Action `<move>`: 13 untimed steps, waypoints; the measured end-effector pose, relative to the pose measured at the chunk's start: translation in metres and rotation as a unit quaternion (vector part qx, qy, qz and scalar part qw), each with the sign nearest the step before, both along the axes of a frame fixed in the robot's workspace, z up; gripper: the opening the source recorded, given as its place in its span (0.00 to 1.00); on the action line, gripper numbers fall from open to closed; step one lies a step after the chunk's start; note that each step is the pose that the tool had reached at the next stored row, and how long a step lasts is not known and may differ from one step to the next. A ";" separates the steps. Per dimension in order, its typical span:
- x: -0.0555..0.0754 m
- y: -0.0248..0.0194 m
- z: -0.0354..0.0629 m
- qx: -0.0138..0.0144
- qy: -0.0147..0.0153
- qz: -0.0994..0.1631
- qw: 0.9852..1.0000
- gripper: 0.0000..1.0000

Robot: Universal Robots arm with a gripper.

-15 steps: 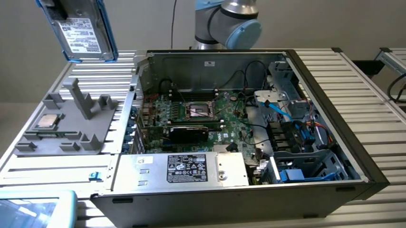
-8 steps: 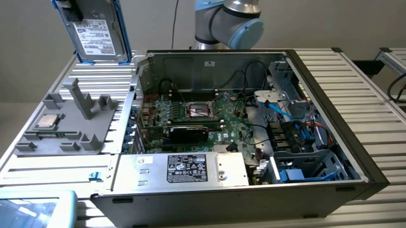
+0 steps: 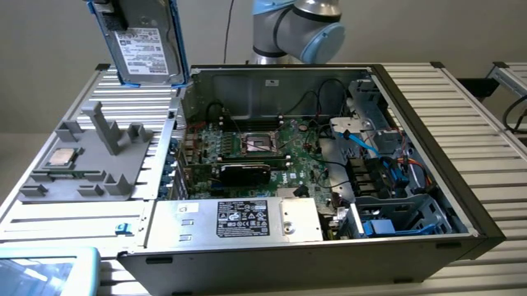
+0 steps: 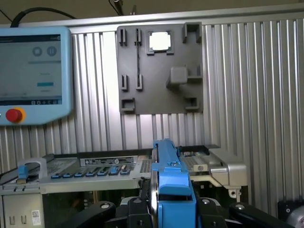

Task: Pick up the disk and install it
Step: 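Pick up the disk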

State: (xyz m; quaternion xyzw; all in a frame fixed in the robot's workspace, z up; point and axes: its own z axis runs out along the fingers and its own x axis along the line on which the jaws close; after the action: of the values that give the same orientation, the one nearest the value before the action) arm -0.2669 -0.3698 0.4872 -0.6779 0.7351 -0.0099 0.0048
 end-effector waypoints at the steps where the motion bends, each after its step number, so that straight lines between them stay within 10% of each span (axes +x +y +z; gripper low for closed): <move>1: 0.004 -0.0018 0.0002 0.000 0.000 0.000 1.000 0.37; 13: 0.052 -0.0232 0.0031 0.000 0.002 0.000 1.000 0.37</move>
State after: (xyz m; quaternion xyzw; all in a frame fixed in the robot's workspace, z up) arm -0.2145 -0.3930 0.4903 -0.6779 0.7351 -0.0088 0.0036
